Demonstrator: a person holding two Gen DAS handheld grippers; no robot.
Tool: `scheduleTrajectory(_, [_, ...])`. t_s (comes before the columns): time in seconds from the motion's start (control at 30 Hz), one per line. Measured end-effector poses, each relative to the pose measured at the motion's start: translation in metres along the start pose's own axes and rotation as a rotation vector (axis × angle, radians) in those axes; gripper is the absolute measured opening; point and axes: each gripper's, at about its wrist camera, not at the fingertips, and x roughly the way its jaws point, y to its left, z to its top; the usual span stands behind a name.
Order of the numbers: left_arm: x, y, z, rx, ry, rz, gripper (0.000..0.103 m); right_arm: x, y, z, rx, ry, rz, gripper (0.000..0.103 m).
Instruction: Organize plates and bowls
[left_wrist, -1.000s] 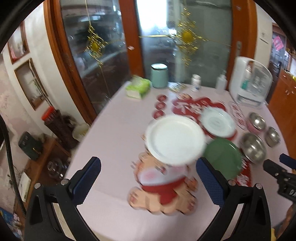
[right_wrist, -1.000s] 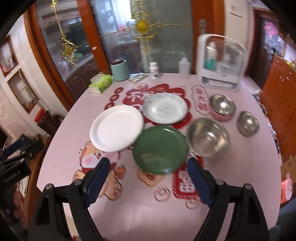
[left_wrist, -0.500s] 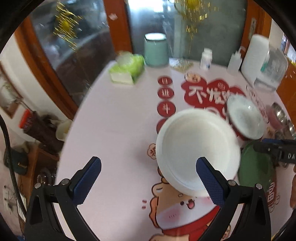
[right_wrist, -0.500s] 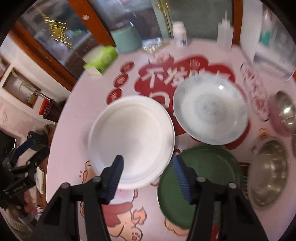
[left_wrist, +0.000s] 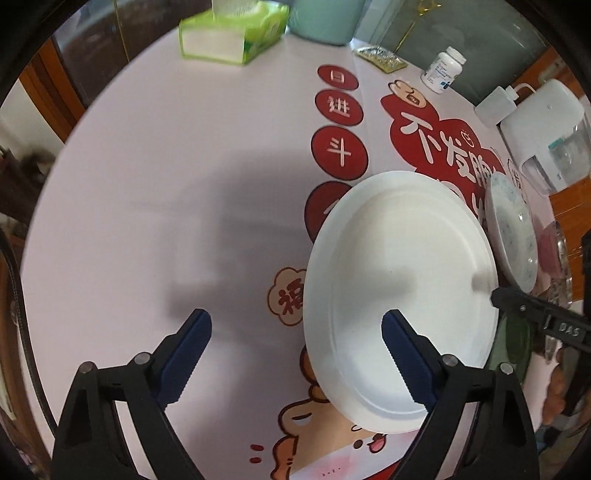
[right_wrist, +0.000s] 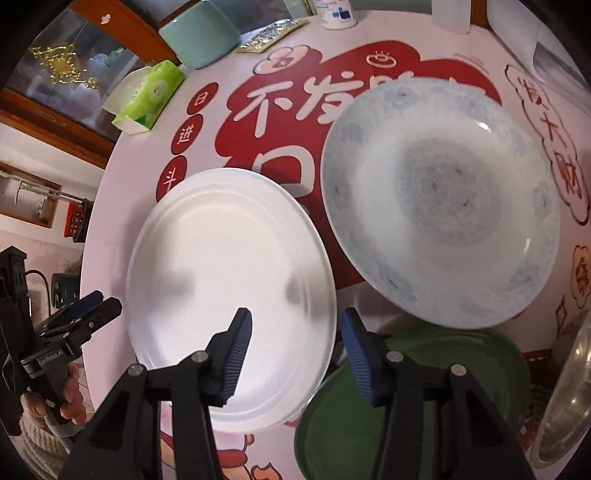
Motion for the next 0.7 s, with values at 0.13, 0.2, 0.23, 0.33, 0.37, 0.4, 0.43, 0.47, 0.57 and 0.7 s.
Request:
scheduleTrajectory(0.13, [0.009,0.002,0.002,0.0,0.032,-0.02,0.082,0.006,-0.003,0.0,0.004,0.009,-0.004,0.039])
scheduleTrajectory(0.2, [0.013,0.0,0.002,0.007,0.056,-0.042,0.075,0.008,-0.003,0.001,0.003,0.011,-0.008,0.037])
scheduleTrajectory(0.23, [0.015,0.0,0.003,0.007,0.064,-0.046,0.072,0.009,-0.004,0.001,0.003,0.014,-0.01,0.035])
scheduleTrajectory(0.33, [0.018,-0.003,0.004,0.017,0.067,-0.042,0.067,0.011,-0.006,0.002,0.001,0.01,-0.011,0.032])
scheduleTrajectory(0.37, [0.018,-0.005,0.005,0.021,0.072,-0.038,0.065,0.011,-0.005,0.002,0.001,0.006,-0.011,0.032])
scheduleTrajectory(0.4, [0.017,-0.004,0.005,0.021,0.07,-0.038,0.063,0.01,-0.005,0.001,-0.002,0.004,-0.012,0.032])
scheduleTrajectory(0.43, [0.018,-0.005,0.007,0.021,0.072,-0.043,0.057,0.011,-0.005,0.002,-0.004,0.004,-0.013,0.031])
scheduleTrajectory(0.47, [0.017,-0.004,0.008,0.02,0.075,-0.048,0.054,0.01,-0.005,0.001,-0.007,0.004,-0.013,0.031])
scheduleTrajectory(0.57, [0.019,-0.006,0.011,0.019,0.093,-0.069,0.038,0.01,-0.006,0.001,-0.006,0.003,-0.014,0.029])
scheduleTrajectory(0.7, [0.019,-0.011,0.01,0.032,0.114,-0.038,0.026,0.01,-0.007,0.001,-0.003,0.001,-0.013,0.02])
